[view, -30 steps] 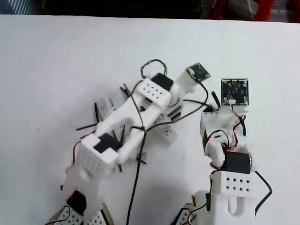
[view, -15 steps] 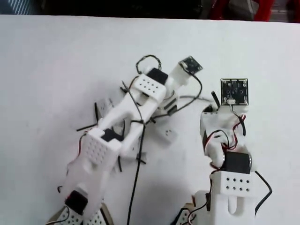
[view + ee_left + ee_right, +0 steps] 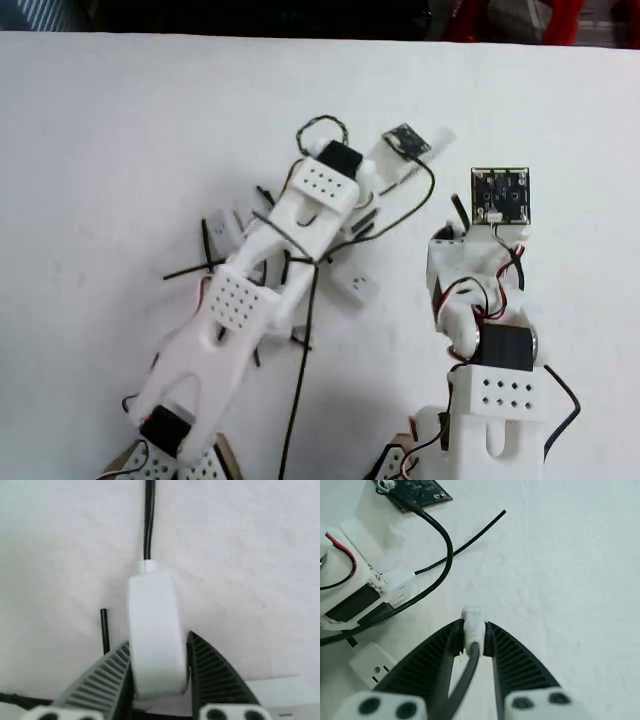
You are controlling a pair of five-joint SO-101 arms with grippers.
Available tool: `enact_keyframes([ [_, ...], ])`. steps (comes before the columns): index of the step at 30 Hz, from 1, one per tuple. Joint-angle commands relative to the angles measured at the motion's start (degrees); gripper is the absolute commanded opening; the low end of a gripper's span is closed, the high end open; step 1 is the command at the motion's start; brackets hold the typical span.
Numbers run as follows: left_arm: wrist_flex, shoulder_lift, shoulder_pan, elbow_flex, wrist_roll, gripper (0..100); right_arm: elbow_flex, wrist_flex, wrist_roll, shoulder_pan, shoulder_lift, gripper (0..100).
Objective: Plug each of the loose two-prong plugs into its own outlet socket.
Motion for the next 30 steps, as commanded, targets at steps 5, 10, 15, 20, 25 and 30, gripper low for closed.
enact_keyframes([
  [5, 8.00, 4.00, 5.05, -15.65, 0.88, 16, -3.08, -1.10, -0.44, 0.48, 0.13, 1.8],
  [10, 7.38, 7.08, 1.01, -16.26, 0.97, 24, -3.08, -1.10, -0.44, 0.48, 0.13, 1.8],
  [15, 7.30, 7.34, -3.03, -16.35, 0.97, 25, -3.08, -1.10, -0.44, 0.40, 0.13, 1.8],
  [20, 5.89, 7.16, -4.79, -16.44, 0.97, 25, -3.08, -1.10, -0.35, 0.40, 0.13, 1.8],
  [25, 8.79, 7.25, -5.41, -24.62, 1.05, 29, -3.08, -1.10, -0.35, 0.40, 0.13, 1.8],
  [30, 9.32, 5.58, -5.49, -26.90, 2.46, 30, -2.99, -1.10, -0.35, -0.57, 0.22, 1.8],
])
